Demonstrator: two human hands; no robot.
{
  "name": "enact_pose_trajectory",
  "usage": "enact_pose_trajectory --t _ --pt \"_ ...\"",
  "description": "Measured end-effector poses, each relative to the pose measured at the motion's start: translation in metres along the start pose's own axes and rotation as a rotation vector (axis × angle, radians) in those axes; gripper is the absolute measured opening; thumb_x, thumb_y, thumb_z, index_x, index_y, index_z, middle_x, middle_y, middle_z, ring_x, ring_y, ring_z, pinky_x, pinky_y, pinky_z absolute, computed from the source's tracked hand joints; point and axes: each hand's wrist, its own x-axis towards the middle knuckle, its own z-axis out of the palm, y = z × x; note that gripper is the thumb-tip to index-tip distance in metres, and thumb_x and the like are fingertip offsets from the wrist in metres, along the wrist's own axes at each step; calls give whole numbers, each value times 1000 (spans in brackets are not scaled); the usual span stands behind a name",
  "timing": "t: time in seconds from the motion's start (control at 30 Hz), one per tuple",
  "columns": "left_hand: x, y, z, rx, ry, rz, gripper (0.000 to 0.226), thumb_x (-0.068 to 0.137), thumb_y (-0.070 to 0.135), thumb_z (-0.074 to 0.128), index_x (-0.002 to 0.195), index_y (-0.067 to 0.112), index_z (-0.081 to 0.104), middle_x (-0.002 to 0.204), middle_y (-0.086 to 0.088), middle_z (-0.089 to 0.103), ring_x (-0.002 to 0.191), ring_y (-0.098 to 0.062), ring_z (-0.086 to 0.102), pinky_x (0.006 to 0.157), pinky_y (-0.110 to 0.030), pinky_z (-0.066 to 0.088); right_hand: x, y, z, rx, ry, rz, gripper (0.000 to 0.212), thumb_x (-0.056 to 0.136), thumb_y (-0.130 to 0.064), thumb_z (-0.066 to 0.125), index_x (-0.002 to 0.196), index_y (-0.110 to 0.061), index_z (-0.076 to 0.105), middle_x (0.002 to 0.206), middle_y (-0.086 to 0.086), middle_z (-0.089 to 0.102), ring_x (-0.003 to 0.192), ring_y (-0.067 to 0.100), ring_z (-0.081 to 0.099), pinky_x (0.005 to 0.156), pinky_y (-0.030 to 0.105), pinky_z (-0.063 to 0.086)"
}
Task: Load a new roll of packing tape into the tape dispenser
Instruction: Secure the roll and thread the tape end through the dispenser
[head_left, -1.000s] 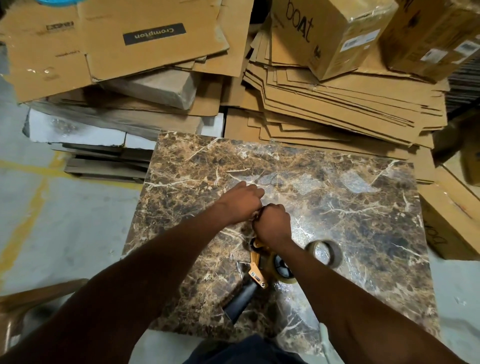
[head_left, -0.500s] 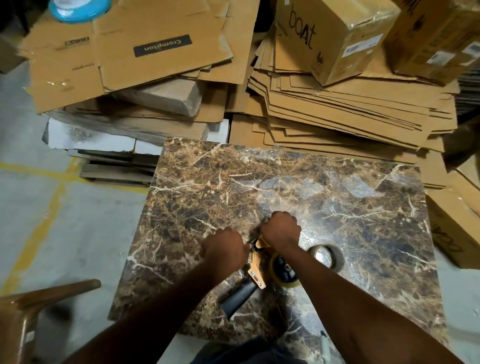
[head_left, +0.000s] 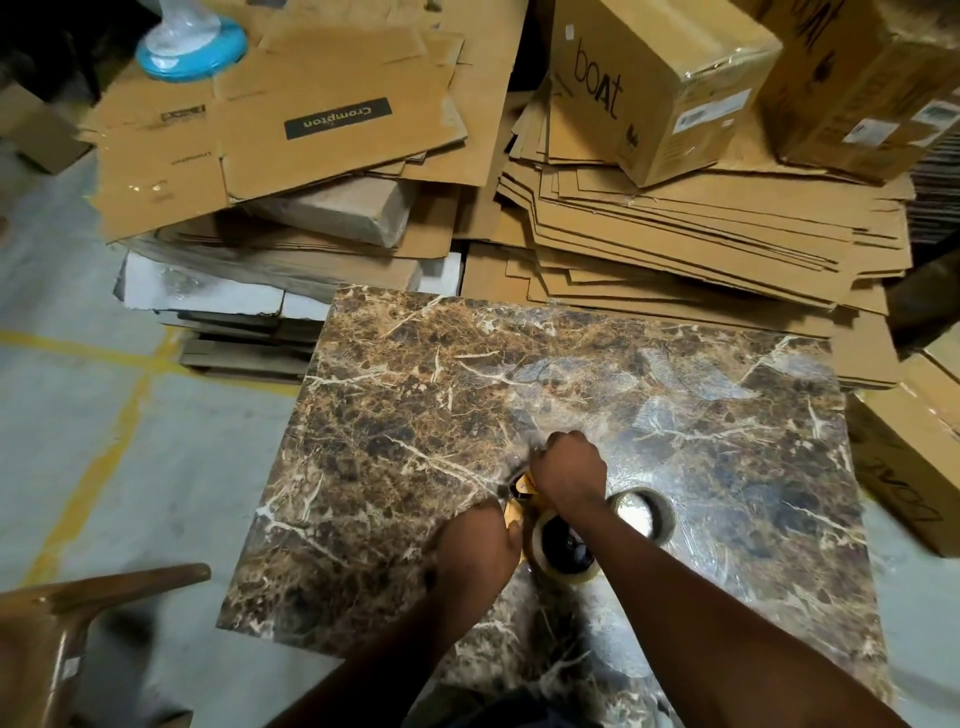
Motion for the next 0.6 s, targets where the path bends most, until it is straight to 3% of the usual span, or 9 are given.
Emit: enact_pose_trajectory --t 0.13,0.23,0.33,0.47,0.53,0.6 --pt "0 4 1 -18 2 10 73 105 45 55 162 9 25 111 -10 75 96 -31 74 68 -37 47 -2 9 -2 -1 17 30 33 86 -37 60 98 -9 71 104 12 64 98 34 60 82 41 53" --pt "5 4 3 -27 -8 2 93 105 46 58 167 11 -1 102 -9 75 83 -29 72 64 -38 53 -4 12 -4 38 20 75 29 84 -38 60 91 -12 70 97 10 65 92 33 62 78 39 55" --pt "8 5 11 13 -43 38 96 107 42 52 163 18 -23 103 -11 74 78 -28 70 67 -44 61 -5 14 -6 97 0 140 23 80 -37 63 79 -14 67 83 6 66 76 29 63 65 32 52" --pt "12 11 12 90 -16 162 88 110 26 51 167 15 -15 147 -16 59 89 -31 72 64 -41 56 -5 17 -6 121 -9 162 22 79 -35 64 73 -15 64 75 4 64 69 26 61 58 29 46" --pt "11 13 4 50 -82 213 88 108 30 52 168 13 -10 140 -18 62 96 -34 70 66 -41 50 -5 18 -6 147 -22 177 22 79 -34 65 70 -15 62 73 4 63 68 26 62 57 28 47" --pt "7 6 -3 -12 -85 236 90 102 36 56 170 16 0 123 -16 69 98 -35 69 73 -43 55 -4 22 -6 198 -45 203 23 79 -33 65 66 -14 61 70 4 64 65 25 62 55 27 44"
